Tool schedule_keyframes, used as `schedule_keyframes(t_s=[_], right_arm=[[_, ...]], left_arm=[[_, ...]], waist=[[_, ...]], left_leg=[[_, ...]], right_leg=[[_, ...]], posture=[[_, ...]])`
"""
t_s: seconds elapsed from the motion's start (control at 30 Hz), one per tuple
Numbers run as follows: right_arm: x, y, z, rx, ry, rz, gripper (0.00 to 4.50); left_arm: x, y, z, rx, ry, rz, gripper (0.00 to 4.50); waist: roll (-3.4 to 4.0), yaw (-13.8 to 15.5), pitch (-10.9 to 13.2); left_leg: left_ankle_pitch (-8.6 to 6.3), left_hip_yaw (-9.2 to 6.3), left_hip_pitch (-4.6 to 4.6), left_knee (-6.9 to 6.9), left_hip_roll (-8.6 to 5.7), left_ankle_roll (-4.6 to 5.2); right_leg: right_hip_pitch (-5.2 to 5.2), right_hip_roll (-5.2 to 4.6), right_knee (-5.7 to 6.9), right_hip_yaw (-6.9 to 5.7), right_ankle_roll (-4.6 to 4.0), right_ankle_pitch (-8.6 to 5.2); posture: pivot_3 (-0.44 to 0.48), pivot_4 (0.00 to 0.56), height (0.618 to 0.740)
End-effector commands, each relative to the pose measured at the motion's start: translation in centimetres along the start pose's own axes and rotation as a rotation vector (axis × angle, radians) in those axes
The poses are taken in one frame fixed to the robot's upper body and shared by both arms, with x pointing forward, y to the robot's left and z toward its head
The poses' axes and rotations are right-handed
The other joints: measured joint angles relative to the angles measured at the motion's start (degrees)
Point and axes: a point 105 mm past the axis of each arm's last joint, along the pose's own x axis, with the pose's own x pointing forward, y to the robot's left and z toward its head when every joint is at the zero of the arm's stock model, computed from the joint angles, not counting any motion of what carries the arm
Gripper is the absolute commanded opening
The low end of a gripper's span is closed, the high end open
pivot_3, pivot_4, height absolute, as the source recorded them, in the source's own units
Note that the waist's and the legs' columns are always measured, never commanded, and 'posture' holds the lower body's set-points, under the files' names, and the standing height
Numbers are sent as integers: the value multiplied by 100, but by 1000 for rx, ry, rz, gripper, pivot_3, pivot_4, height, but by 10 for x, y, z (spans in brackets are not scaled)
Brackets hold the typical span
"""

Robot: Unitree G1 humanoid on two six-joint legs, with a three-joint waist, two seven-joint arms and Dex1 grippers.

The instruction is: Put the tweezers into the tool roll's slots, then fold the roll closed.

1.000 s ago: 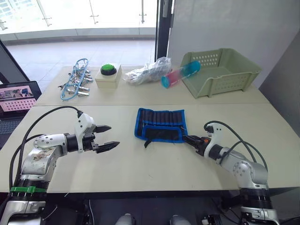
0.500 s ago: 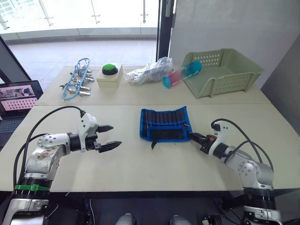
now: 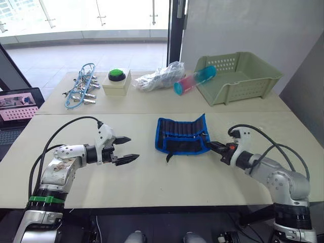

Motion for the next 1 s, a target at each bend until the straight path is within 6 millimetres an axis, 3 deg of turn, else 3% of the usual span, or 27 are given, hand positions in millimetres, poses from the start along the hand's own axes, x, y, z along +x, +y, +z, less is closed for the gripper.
schedule_keyframes(t_s=[0.03,0.17,0.3,0.47,1.0], right_arm=[[-1,-4,-5,-143,65,-62,24],[1,-6,4,-199,33,-74,24],[6,10,27,-217,-42,-20,24],[9,18,38,-226,-68,9,24],[52,66,9,-172,15,184,24]], left_arm=[[-2,3,9,49,-9,6,4500],[-3,3,7,53,-3,12,4500],[-3,1,4,59,5,15,4500],[-2,0,3,60,7,16,4500],[-2,-2,3,114,59,13,4500]], waist=[[-1,1,0],[-1,2,0],[-1,-17,0],[-1,-7,0],[0,-15,0]], left_leg=[[0,0,0,0,-1,0],[0,-1,-2,1,-3,0],[0,0,-2,2,0,0],[0,0,-1,1,4,0],[0,-4,-1,2,1,0]], right_leg=[[0,0,0,0,0,0],[0,0,-2,-1,0,0],[0,1,-3,0,0,0],[-1,4,-1,-1,0,0],[-7,1,12,-2,0,0]], posture=[[0,150,740],[0,150,740],[0,150,740],[0,150,740],[0,150,740]])
